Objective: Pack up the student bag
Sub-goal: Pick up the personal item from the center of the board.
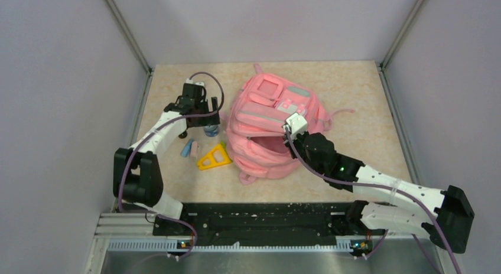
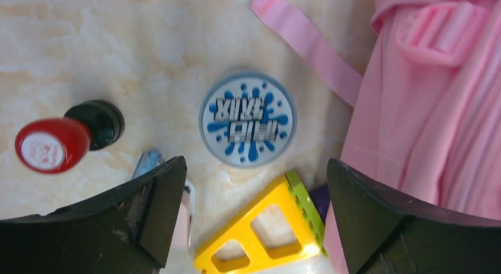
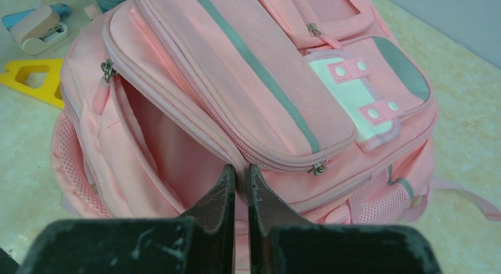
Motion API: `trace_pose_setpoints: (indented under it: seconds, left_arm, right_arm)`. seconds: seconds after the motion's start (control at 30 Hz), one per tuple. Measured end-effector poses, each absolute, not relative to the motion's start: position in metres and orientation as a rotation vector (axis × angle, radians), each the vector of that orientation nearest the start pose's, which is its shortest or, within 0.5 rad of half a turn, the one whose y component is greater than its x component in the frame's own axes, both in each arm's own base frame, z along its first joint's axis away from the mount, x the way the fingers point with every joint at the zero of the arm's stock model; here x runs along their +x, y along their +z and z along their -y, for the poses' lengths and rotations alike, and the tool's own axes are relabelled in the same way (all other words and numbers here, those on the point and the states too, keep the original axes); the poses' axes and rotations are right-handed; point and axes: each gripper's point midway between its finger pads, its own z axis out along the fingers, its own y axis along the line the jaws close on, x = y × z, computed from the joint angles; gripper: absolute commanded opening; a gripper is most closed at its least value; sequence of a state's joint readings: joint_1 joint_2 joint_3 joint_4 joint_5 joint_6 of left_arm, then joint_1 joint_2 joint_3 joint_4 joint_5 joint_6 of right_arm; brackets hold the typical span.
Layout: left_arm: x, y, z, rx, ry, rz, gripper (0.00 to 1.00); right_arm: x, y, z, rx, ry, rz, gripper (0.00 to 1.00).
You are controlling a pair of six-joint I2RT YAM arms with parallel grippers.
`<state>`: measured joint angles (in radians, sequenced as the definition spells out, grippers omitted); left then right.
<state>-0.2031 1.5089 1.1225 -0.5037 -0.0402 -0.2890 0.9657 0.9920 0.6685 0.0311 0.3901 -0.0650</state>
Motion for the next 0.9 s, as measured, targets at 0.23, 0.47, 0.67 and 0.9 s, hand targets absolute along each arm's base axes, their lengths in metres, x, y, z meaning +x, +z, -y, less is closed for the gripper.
trace_pose_setpoints:
  seconds: [0.23,0.47,0.67,0.9]
  left_arm:
    - [0.402,0.090,0.075,-0.154,-0.090,-2.549,0.95]
    - [0.404,0.072,0.067,-0.167,-0.039,-2.594,0.90]
    - [0.404,0.063,0.071,-0.138,-0.062,-2.620,0.31]
    - [0.402,0.066,0.078,-0.123,-0.114,-2.624,0.17]
  right_arm:
    - [0.246,0.203,-0.242,-0.666,0.300,-1.721,0.00]
    - [0.244,0.201,-0.243,-0.661,0.323,-1.718,0.00]
    - [0.243,0.202,-0.245,-0.650,0.341,-1.721,0.00]
    - [0.243,0.202,-0.245,-0.648,0.342,-1.722,0.00]
